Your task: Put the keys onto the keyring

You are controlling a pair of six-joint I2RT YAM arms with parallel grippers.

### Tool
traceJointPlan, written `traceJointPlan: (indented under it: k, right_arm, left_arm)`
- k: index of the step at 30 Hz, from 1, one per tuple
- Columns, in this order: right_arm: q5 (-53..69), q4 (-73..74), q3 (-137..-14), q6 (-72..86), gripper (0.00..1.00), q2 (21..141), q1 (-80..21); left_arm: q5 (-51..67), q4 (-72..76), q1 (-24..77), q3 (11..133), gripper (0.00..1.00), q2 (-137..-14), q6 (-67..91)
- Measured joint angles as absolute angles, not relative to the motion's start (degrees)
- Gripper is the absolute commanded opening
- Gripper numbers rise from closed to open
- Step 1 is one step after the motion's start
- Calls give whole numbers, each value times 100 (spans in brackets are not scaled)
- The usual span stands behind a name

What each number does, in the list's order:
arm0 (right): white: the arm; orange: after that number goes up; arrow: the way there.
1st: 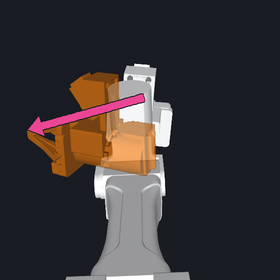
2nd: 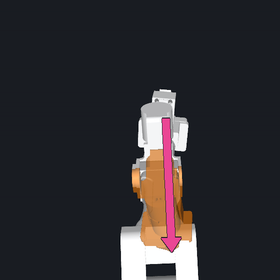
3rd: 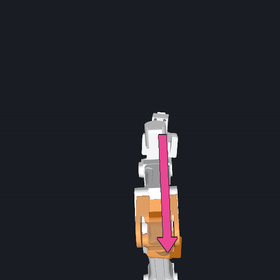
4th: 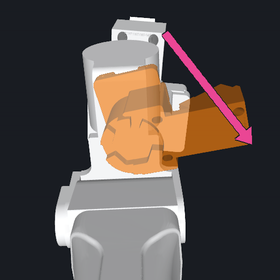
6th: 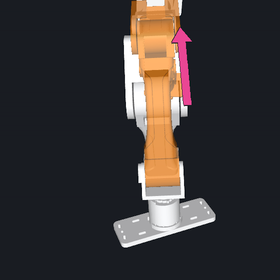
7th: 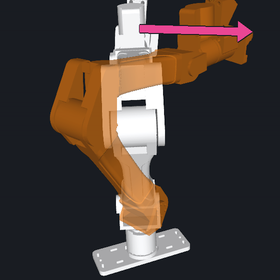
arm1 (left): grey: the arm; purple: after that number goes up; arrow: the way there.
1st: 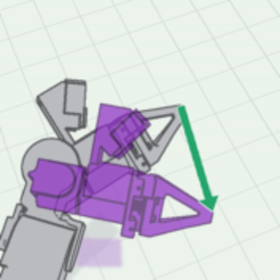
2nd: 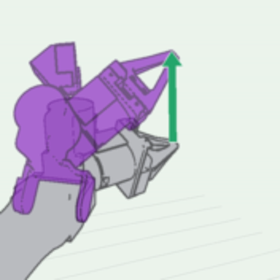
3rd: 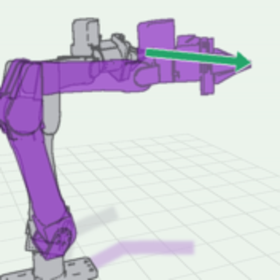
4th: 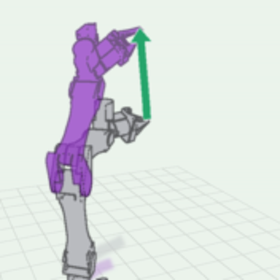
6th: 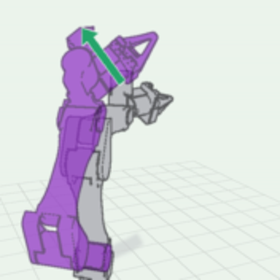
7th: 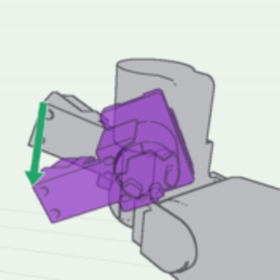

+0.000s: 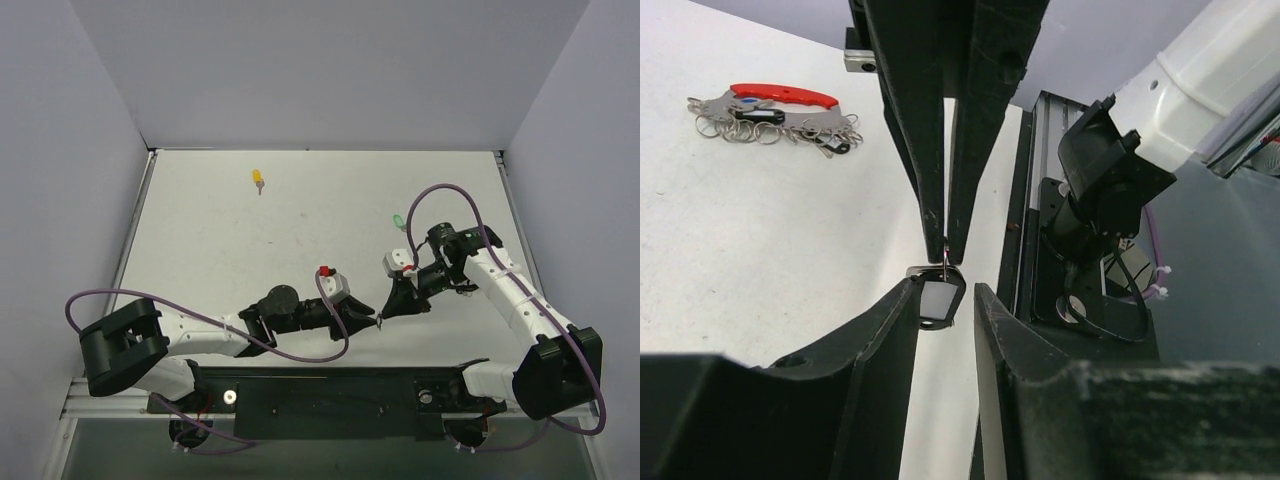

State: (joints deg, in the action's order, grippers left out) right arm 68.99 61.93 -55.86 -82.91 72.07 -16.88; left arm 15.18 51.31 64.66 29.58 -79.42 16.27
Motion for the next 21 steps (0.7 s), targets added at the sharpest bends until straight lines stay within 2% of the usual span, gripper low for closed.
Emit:
traceJointPlan:
  k: [21]
  right_arm:
    - [7041, 7035, -5413, -10047, 0, 7205, -1653]
  left_arm:
    - [1262, 5387, 6731, 2884, 33, -8082, 1076]
